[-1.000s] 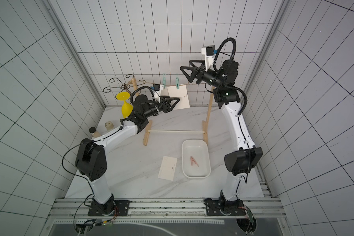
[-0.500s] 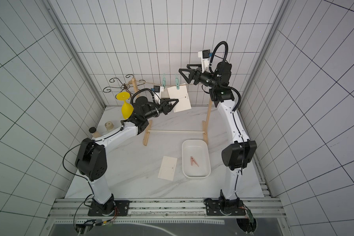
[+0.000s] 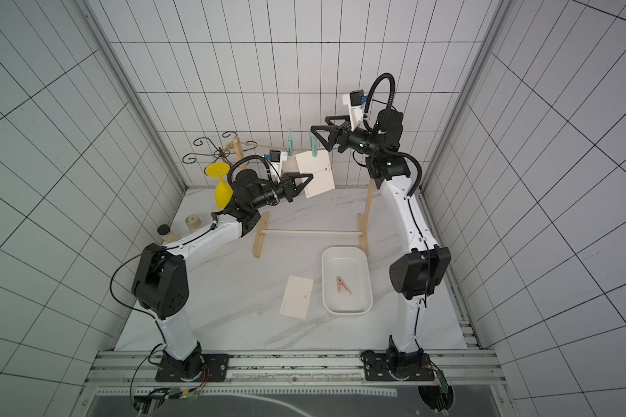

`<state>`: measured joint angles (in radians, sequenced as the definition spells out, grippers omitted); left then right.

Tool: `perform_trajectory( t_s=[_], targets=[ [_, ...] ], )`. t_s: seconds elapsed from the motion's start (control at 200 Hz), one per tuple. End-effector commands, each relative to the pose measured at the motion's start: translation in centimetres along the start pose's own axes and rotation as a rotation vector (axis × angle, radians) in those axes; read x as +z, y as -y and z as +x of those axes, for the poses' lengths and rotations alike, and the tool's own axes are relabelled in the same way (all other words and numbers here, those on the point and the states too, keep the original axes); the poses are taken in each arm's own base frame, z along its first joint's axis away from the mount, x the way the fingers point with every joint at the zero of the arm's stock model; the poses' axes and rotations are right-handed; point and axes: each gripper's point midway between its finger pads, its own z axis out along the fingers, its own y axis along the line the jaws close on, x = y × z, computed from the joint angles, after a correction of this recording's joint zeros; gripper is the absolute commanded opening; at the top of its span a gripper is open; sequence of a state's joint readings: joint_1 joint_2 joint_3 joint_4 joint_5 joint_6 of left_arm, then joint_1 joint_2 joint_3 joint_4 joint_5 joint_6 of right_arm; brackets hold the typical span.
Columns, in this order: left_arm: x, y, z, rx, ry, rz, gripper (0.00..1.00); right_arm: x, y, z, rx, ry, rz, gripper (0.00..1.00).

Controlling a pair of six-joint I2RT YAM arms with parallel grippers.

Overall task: Remove the postcards from the strings
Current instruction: Remove the clamp from the clothesline.

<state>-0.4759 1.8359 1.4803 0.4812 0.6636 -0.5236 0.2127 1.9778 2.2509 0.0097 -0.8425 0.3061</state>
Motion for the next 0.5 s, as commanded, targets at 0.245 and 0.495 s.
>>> perform_trajectory(
  t_s=[0.245,0.495],
  targets=[
    [-0.5,-0.2,0.2,0.010,-0.031,0.055,0.00,1.0,-1.7,0.5,-0.084,-0.037,-0.052,0.91],
    [-0.5,0.0,0.3,0.007,-0.059,0.101,0.00,0.9,-2.1,1.6,-0.096,-0.080,-0.081,0.91]
  ],
)
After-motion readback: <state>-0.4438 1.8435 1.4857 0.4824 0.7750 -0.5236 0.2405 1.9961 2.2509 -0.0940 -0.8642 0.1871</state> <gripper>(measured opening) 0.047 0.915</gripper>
